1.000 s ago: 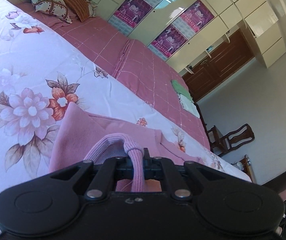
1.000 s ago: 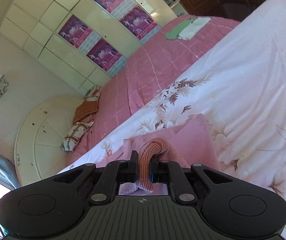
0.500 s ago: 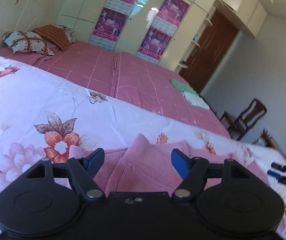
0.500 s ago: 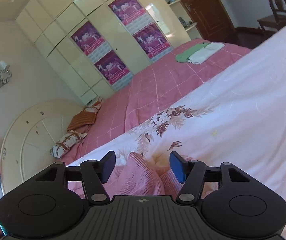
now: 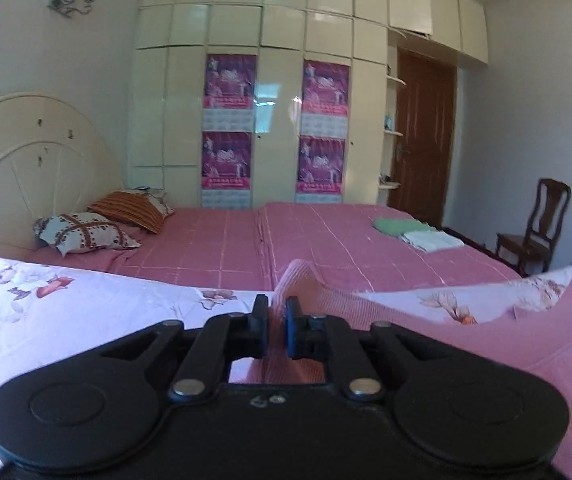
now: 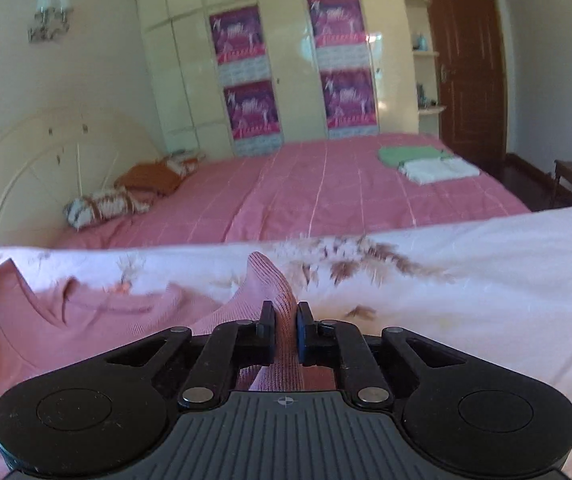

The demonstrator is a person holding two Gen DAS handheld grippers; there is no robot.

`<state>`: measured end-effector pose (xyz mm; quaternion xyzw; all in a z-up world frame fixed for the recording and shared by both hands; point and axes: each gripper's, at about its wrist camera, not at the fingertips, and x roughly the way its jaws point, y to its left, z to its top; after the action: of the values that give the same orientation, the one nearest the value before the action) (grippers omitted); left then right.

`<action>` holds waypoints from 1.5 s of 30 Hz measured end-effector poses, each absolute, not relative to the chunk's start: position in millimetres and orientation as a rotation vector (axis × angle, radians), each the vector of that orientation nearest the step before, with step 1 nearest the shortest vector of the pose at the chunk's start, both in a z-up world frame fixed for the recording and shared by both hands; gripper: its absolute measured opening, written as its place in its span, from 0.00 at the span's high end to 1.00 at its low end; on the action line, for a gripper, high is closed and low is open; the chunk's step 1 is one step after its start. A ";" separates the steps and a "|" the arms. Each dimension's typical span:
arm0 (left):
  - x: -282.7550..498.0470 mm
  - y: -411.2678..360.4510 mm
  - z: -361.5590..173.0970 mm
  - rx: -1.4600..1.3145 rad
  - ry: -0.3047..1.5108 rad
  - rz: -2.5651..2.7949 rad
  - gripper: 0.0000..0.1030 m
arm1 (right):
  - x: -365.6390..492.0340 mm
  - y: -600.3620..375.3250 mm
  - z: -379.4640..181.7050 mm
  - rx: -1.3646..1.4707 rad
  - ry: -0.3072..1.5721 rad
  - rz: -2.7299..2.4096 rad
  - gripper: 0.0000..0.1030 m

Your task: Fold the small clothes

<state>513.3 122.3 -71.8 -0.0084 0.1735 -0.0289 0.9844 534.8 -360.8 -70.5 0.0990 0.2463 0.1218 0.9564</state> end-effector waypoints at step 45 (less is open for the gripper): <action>426.5 89.5 -55.6 0.028 0.561 -0.081 0.35 | 456.3 -342.3 -56.7 0.084 0.653 0.187 0.79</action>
<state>426.5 89.5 -55.6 0.0138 0.2765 -0.0399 0.9601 456.3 -342.3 -56.7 0.0411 0.3201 0.0915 0.9421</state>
